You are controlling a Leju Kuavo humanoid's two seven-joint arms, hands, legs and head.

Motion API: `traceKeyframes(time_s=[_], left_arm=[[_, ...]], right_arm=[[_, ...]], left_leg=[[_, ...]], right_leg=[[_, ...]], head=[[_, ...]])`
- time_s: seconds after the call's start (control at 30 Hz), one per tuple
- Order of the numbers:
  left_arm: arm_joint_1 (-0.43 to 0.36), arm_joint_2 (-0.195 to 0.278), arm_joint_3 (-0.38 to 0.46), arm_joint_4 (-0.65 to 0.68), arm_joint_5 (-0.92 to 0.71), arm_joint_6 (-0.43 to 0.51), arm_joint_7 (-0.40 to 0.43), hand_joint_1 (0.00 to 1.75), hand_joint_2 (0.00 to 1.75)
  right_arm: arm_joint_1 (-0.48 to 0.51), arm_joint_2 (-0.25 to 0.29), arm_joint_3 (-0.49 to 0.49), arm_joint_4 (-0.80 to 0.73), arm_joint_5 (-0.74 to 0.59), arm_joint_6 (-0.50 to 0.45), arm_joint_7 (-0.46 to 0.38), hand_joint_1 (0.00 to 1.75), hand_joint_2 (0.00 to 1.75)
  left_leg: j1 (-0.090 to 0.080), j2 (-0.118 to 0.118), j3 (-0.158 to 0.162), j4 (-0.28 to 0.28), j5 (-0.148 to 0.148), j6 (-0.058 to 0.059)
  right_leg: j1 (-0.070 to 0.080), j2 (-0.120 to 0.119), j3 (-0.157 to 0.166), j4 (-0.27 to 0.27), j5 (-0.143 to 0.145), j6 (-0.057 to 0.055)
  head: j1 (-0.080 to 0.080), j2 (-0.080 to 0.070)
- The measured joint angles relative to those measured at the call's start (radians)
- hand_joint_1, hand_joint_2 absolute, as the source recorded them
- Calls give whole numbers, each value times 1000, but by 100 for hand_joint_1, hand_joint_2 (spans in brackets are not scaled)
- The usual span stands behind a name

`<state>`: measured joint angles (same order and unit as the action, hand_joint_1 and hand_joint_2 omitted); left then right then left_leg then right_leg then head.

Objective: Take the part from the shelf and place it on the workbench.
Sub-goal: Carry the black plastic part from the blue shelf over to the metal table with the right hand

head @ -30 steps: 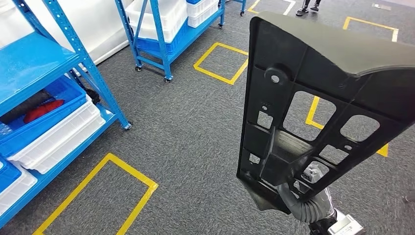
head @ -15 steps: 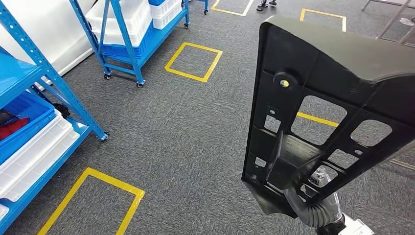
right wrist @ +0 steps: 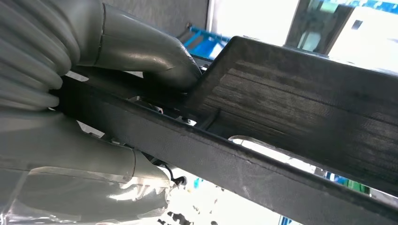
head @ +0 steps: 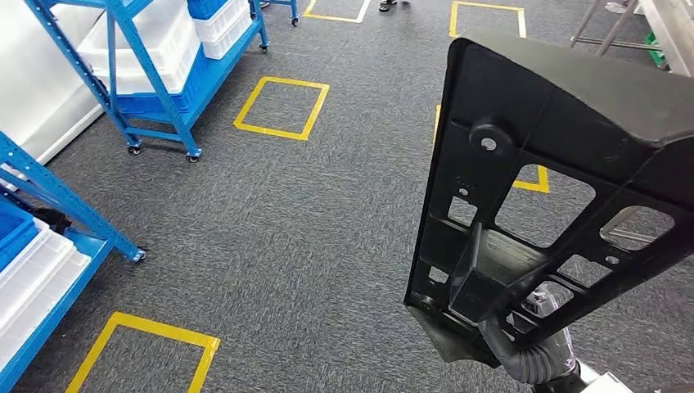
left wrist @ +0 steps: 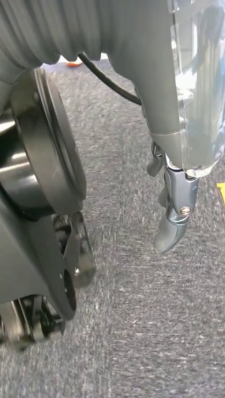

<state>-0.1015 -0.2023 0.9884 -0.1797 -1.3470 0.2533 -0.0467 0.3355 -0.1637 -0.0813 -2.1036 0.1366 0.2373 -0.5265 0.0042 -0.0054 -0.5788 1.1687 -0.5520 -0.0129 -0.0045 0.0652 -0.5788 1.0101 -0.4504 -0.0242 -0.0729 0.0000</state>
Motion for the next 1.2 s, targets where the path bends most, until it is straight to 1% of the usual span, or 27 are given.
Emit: traceKeyframes(time_s=[0.03, 0.07, 0.1, 0.13, 0.33, 0.37, 0.43, 0.47, 0.53, 0.57, 0.6, 0.63, 0.7, 0.73, 0.77, 0.83, 0.87, 0.9, 0.93, 0.97, 1.0, 1.03, 1.07, 1.1, 1.13, 1.17, 1.2], left_arm=[[2, 0, 0, 0, -1, 0, 0, 0, 175], [5, 1, 0, 0, -2, 0, 0, 0, 175], [7, 1, 0, 0, -2, 0, 0, 0, 175], [8, 2, 0, 0, -3, 0, 0, 0, 175], [8, 2, 0, 0, -3, 0, 0, 0, 175], [8, 2, 0, 0, -4, 0, 0, 0, 175], [8, 2, 0, 0, -7, 0, 0, 0, 175], [8, 2, -1, 0, -9, -1, 1, 0, 175], [10, 4, -1, 0, -10, -3, 2, 0, 175], [10, 4, -2, 0, -8, -4, 3, 0, 175], [10, 4, -2, 0, -6, -4, 3, 0, 175], [10, 4, -2, 0, -5, -4, 2, 0, 175], [9, 4, -2, 0, -4, -3, 1, 0, 175], [9, 3, -2, 0, -3, -3, 0, 0, 175], [8, 3, -2, 0, -3, -3, 0, 0, 175], [7, 2, -2, 0, -2, -3, 0, 0, 175], [6, 2, -2, 0, -1, -3, 1, 0, 175], [5, 2, -2, 0, -1, -3, 1, 0, 175], [5, 2, -2, 0, 1, -3, 0, 0, 175], [5, 2, -1, 0, 3, -2, -1, 0, 175], [4, 2, -1, 0, 5, -2, -2, 0, 175], [2, 2, 0, 0, 7, -2, -3, 0, 175], [0, 2, 0, 0, 8, -1, -3, 0, 175], [-1, 2, 0, 0, 8, -1, -3, 0, 175], [0, 2, 0, 0, 8, -1, -2, 0, 175], [2, 2, 0, 0, 8, 0, 0, 0, 175], [5, 2, 0, 0, 8, 1, 1, 0, 175]], right_arm=[[1, 0, 0, 0, 0, 0, -2, 175, 175], [1, 0, 0, 0, 0, -1, -3, 175, 175], [1, 0, 0, 0, 0, -1, -3, 175, 175], [1, 0, 0, 0, 0, -1, -4, 175, 175], [1, 0, 0, 0, 0, -1, -4, 175, 175], [1, 0, 0, -1, 1, -1, -4, 175, 175], [7, 0, 0, -3, 2, -1, -4, 175, 175], [11, 0, 0, -6, 4, -2, -4, 175, 175], [20, 0, 0, -12, 7, -1, -4, 175, 175], [23, 0, 1, -14, 7, 0, -4, 175, 175], [24, 0, 1, -14, 7, 1, -5, 175, 175], [24, 0, 1, -14, 7, 2, -5, 175, 175], [22, 0, 2, -14, 7, 2, -6, 175, 175], [21, 0, 2, -14, 6, 2, -7, 175, 175], [20, 1, 2, -14, 6, 2, -7, 175, 175], [21, 1, 3, -15, 6, 2, -8, 175, 175], [21, 1, 3, -16, 6, 2, -8, 175, 175], [20, 1, 3, -16, 6, 2, -8, 175, 175], [18, 1, 3, -17, 6, 2, -8, 175, 175], [17, 1, 3, -18, 6, 2, -8, 175, 175], [16, 1, 4, -18, 6, 3, -8, 175, 175], [16, 1, 4, -18, 5, 4, -8, 175, 175], [16, 1, 4, -18, 5, 6, -8, 175, 175], [15, 1, 4, -18, 4, 7, -8, 175, 175], [14, 1, 4, -18, 3, 9, -8, 175, 175], [13, 1, 4, -18, 2, 11, -8, 175, 175], [12, 1, 4, -18, 1, 13, -8, 175, 175]], left_leg=[[0, -24, 28, -70, 33, 5], [1, -47, 49, -124, 55, 8], [1, -68, 59, -152, 62, 10], [2, -81, 61, -160, 59, 11], [3, -78, 64, -170, 57, 11], [2, -75, 64, -170, 55, 11], [-3, -65, 63, -170, 53, 16], [-3, -48, 66, -176, 57, 23], [-5, 3, 74, -191, 64, 37], [-5, 30, 78, -197, 65, 41], [-6, 46, 80, -196, 62, 40], [-5, 56, 83, -195, 58, 37], [-8, 72, 90, -192, 48, 28], [-10, 78, 93, -190, 44, 23], [-12, 85, 95, -190, 40, 18], [-11, 96, 99, -189, 34, 8], [-9, 87, 97, -180, 25, 3], [-8, 71, 86, -151, 6, -2], [-5, 49, 63, -100, -22, -5], [-4, 29, 31, -32, -55, -8], [-3, 20, -5, 41, -84, -9], [-3, 17, -35, 97, -99, -10], [-3, 16, -49, 118, -93, -10], [-2, 14, -44, 98, -67, -8], [-1, 8, -23, 43, -25, -6], [0, -9, 5, -28, 15, -3], [1, -28, 30, -93, 44, 1]], right_leg=[[1, 13, 0, 2, 0, 2], [2, 22, -1, 5, 0, 5], [2, 28, -4, 7, 0, 7], [3, 31, -6, 9, 0, 9], [1, 38, -11, 11, 1, 11], [-2, 41, -13, 10, 2, 14], [-7, 53, -18, 7, 5, 24], [-8, 31, -38, 45, -18, 32], [-12, -24, -110, 188, -82, 50], [-14, -56, -136, 244, -103, 57], [-17, -63, -132, 239, -88, 61], [-18, -73, -98, 177, -54, 61], [-13, -107, -29, 52, -11, 54], [-9, -117, -11, 17, -5, 47], [-5, -120, -6, 6, -8, 40], [-4, -100, -8, 4, -8, 28], [-6, -91, -7, 1, -7, 22], [-8, -83, -6, -2, -5, 16], [-10, -74, -4, -4, -4, 11], [-8, -66, -3, -4, -5, 7], [-7, -58, -3, -4, -6, 5], [-6, -47, -1, -4, -6, 4], [-5, -36, 0, -3, -7, 3], [-5, -24, 3, -3, -8, 4], [-5, -11, 6, -2, -9, 5], [-6, 2, 8, -1, -10, 7], [-5, 14, 8, 2, -11, 10]], head=[[0, 0], [0, 0], [0, 0], [0, 0], [0, 0], [0, 0], [0, 0], [0, 0], [0, 0], [0, 0], [0, 0], [0, 0], [0, 0], [0, 0], [0, 0], [0, 0], [0, 0], [0, 0], [0, 0], [0, 0], [0, 0], [0, 0], [0, 0], [0, 0], [0, 0], [0, 0], [0, 0]])
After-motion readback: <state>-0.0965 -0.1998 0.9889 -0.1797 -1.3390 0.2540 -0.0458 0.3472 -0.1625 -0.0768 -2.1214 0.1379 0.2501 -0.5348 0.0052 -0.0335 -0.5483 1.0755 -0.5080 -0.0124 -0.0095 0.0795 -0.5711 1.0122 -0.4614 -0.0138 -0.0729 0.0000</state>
